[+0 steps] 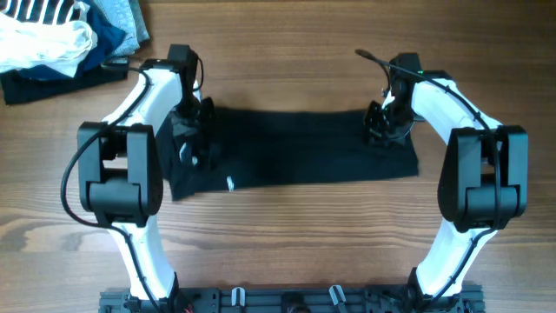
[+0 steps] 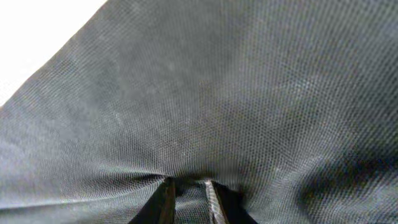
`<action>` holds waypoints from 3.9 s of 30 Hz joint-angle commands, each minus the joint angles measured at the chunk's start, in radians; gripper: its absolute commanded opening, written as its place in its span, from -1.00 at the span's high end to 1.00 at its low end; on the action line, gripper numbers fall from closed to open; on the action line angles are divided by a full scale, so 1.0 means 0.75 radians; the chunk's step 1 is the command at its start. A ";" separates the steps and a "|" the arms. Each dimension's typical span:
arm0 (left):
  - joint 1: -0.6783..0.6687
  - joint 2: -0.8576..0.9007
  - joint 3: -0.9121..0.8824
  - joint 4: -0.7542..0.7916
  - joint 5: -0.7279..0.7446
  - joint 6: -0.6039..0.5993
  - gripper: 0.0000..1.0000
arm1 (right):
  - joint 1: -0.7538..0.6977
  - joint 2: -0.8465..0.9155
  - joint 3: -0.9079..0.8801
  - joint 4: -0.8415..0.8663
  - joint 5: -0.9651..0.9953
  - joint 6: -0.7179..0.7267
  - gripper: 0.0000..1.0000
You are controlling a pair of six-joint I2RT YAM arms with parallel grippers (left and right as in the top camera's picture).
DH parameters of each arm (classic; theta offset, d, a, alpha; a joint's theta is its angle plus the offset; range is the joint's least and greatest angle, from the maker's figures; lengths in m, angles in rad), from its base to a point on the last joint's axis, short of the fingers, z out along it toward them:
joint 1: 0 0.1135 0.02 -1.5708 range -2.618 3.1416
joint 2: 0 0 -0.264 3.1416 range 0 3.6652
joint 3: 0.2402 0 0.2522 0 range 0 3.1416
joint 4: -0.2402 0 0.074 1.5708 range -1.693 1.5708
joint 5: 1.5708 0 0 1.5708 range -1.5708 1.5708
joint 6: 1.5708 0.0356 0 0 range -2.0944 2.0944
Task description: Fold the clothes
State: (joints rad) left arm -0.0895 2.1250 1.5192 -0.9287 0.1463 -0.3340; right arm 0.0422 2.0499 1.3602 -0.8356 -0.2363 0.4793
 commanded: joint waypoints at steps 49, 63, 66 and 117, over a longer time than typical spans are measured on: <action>0.102 -0.438 0.007 0.023 -0.068 0.056 -0.99 | -0.496 0.038 0.116 0.058 -0.321 -0.878 -1.00; 0.102 -0.438 0.007 0.014 -0.067 0.056 -0.99 | -0.412 0.162 0.030 0.126 -0.462 -0.733 -1.00; 0.102 -0.438 0.007 0.014 -0.067 0.056 -0.99 | -0.361 0.201 0.030 0.124 -0.427 -0.728 -0.98; 0.099 -0.389 0.004 -0.006 -0.032 0.051 -1.00 | 0.046 -0.050 0.378 -0.385 0.665 0.070 0.91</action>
State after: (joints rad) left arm -0.0193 1.8179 1.5196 -0.9325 0.1062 -0.3111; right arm -0.0017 2.0388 1.6257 -1.1187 0.2226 0.5049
